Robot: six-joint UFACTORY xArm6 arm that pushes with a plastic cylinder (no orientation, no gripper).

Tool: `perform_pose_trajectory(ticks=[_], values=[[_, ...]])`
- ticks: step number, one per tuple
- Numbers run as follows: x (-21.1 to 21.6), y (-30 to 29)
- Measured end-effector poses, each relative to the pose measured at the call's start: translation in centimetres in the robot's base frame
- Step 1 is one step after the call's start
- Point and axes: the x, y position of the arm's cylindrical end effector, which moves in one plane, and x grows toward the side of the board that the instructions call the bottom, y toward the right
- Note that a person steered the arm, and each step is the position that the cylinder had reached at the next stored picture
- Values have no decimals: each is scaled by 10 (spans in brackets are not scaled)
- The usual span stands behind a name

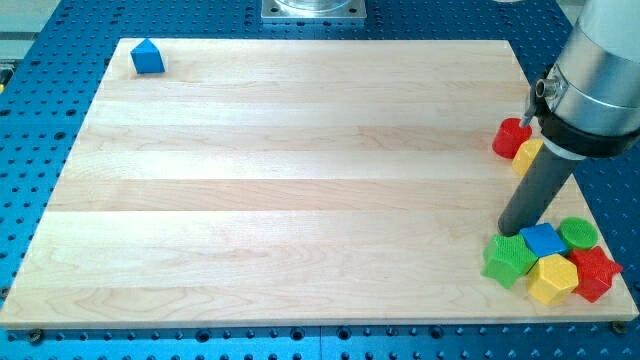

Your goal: Move the triangle slightly to the up

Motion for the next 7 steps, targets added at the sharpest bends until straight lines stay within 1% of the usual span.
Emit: perform_pose_trajectory(ticks=[1, 2, 4, 5, 6, 7], values=[[-13, -5], [-46, -65], [-79, -251], [-117, -306], [-187, -310], [-275, -303]])
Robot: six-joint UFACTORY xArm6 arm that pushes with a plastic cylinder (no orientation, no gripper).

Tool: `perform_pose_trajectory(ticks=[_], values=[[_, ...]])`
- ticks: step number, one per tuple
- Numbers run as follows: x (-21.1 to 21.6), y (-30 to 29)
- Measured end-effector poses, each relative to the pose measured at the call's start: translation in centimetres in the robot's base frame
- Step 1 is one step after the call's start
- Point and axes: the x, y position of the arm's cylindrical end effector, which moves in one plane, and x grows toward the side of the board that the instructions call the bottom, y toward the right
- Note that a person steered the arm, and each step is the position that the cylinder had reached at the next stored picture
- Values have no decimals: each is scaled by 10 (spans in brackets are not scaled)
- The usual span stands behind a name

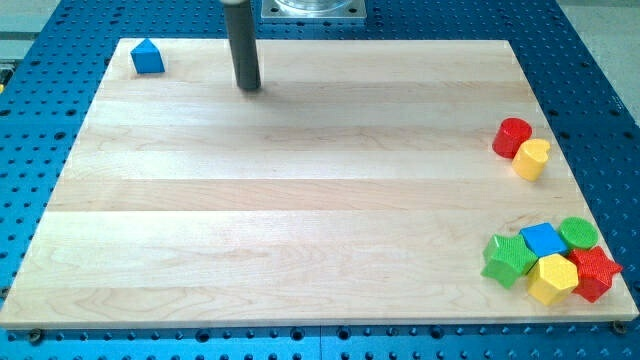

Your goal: Move the triangle slightly to the up

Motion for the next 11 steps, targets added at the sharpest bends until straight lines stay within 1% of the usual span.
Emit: perform_pose_trajectory(ticks=[1, 3, 5, 6, 7, 8, 9, 10, 11], values=[[-62, -37], [-63, -54], [-57, -139], [-57, -139], [-50, -156], [-10, -188], [20, -185], [24, -163], [-8, -143]])
